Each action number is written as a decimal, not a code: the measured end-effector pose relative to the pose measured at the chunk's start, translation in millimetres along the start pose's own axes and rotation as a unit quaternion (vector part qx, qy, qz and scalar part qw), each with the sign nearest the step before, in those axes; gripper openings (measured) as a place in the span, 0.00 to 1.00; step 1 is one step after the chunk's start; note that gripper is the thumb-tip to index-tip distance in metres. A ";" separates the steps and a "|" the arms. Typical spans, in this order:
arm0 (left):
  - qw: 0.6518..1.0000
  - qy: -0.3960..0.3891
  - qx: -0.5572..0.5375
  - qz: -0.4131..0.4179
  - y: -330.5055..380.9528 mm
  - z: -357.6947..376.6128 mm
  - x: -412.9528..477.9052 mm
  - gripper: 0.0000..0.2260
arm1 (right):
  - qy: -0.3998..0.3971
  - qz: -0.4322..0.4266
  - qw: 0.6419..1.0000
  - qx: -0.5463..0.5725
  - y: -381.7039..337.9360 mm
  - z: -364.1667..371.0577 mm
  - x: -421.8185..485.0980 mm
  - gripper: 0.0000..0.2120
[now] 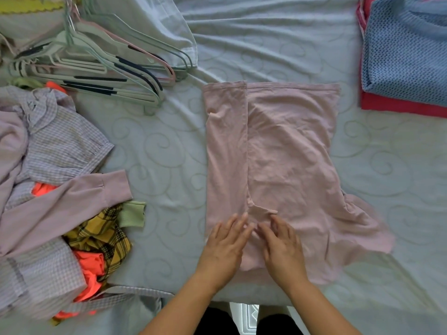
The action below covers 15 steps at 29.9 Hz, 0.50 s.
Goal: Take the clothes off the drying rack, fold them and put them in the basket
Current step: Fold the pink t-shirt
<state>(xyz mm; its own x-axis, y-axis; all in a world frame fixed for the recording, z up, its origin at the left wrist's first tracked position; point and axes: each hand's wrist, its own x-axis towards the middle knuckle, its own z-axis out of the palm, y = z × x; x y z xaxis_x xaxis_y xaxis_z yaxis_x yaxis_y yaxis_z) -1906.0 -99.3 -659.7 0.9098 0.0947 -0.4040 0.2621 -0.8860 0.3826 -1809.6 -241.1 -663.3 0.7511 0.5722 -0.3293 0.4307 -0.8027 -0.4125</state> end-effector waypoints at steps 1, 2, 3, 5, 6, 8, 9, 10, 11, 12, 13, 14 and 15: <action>0.999 -0.039 0.031 0.005 -6.2 0.5 5.4 0.34 | -0.014 0.023 0.999 -0.018 1.5 0.5 1.3 0.21; 0.997 -0.067 0.049 0.007 -12.3 2.9 8.7 0.36 | -0.029 0.052 0.998 -0.031 4.3 -0.2 0.4 0.22; 0.995 -0.089 0.049 0.002 -16.4 3.0 10.2 0.35 | -0.032 0.064 0.997 -0.041 8.1 -0.8 -1.2 0.22; 0.994 -0.091 0.059 -0.009 -16.5 -1.5 12.7 0.28 | -0.032 0.064 0.997 -0.026 15.4 -5.4 -3.6 0.20; 0.994 -0.086 0.061 -0.013 -13.8 -3.7 14.5 0.27 | -0.023 0.065 0.998 0.000 21.1 -8.3 -3.2 0.20; 0.997 -0.048 0.054 -0.022 -7.6 -11.7 20.1 0.23 | 0.013 0.073 0.994 0.081 37.0 -20.2 0.3 0.22; 0.998 -0.029 0.044 -0.030 -4.3 -17.8 25.4 0.20 | 0.042 0.084 0.989 0.111 47.3 -29.0 2.5 0.23; 0.999 -0.004 0.034 -0.041 -1.9 -22.6 32.3 0.17 | 0.079 0.101 0.984 0.126 58.9 -40.0 5.8 0.23; 0.999 0.013 0.011 -0.048 2.7 -27.6 41.2 0.15 | 0.123 0.127 0.975 0.134 74.0 -50.4 10.4 0.24; 0.998 0.014 -0.019 -0.054 9.7 -33.4 52.4 0.14 | 0.171 0.166 0.962 0.135 90.8 -61.7 14.9 0.25; 0.997 0.000 -0.047 -0.062 18.2 -40.1 65.8 0.13 | 0.212 0.217 0.943 0.139 106.5 -72.7 19.1 0.27; 0.995 -0.009 -0.069 -0.066 28.0 -46.8 81.0 0.13 | 0.229 0.285 0.920 0.145 120.5 -84.0 22.6 0.29; 0.994 -0.005 -0.088 -0.066 38.9 -53.2 97.7 0.13 | 0.213 0.357 0.895 0.159 135.4 -92.1 25.5 0.30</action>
<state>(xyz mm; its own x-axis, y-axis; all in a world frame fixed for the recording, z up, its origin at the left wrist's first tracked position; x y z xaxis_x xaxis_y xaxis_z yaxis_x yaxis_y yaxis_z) -1789.8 -100.4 -640.1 0.8611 0.1995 -0.4676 0.4314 -0.7735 0.4643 -1686.1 -350.6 -649.3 0.9303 -0.2388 -0.2785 -0.3487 -0.8114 -0.4691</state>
